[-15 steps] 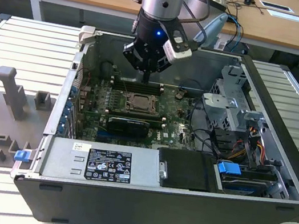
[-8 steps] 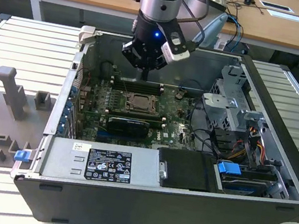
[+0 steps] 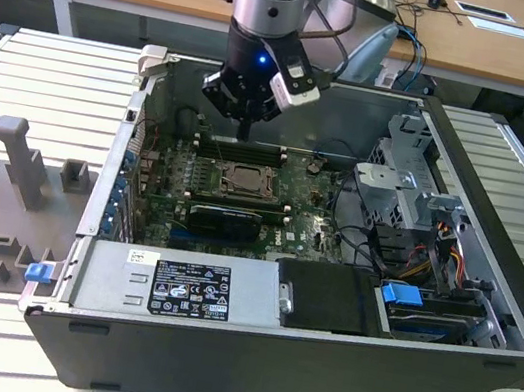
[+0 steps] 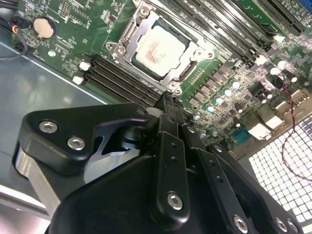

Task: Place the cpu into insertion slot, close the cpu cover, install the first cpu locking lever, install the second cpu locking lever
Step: 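Install the first cpu locking lever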

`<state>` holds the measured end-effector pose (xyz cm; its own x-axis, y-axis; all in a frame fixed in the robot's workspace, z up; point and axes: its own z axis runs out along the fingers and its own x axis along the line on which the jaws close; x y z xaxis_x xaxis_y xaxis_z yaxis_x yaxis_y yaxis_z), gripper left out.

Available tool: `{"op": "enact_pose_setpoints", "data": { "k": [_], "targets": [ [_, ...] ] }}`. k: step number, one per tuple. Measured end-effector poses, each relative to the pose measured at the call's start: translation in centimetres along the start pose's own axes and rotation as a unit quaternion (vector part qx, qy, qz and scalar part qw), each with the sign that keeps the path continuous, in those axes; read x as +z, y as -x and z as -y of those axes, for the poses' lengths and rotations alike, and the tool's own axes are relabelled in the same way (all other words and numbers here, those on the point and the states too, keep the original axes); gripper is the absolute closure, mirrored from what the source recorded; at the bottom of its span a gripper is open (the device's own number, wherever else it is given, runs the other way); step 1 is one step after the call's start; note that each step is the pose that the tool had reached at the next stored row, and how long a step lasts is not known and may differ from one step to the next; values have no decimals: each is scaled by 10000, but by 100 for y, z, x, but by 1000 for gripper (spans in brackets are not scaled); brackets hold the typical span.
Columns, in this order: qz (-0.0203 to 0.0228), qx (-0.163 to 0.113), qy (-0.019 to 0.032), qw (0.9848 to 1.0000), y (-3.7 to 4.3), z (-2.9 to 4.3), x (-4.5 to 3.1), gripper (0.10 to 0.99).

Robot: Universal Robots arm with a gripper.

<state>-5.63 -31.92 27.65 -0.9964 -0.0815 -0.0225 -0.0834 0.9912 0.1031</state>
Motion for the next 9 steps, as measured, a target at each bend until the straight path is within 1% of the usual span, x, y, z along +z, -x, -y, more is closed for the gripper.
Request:
{"op": "enact_pose_setpoints", "data": {
  "k": [5, 8, 9],
  "targets": [
    [2, 0, 14, 10000, -71, -5, 11, 980],
    [2, 0, 23, 10000, -141, -8, 28, 980],
    [3, 0, 25, 10000, -188, -11, 39, 980]
  ]
}}
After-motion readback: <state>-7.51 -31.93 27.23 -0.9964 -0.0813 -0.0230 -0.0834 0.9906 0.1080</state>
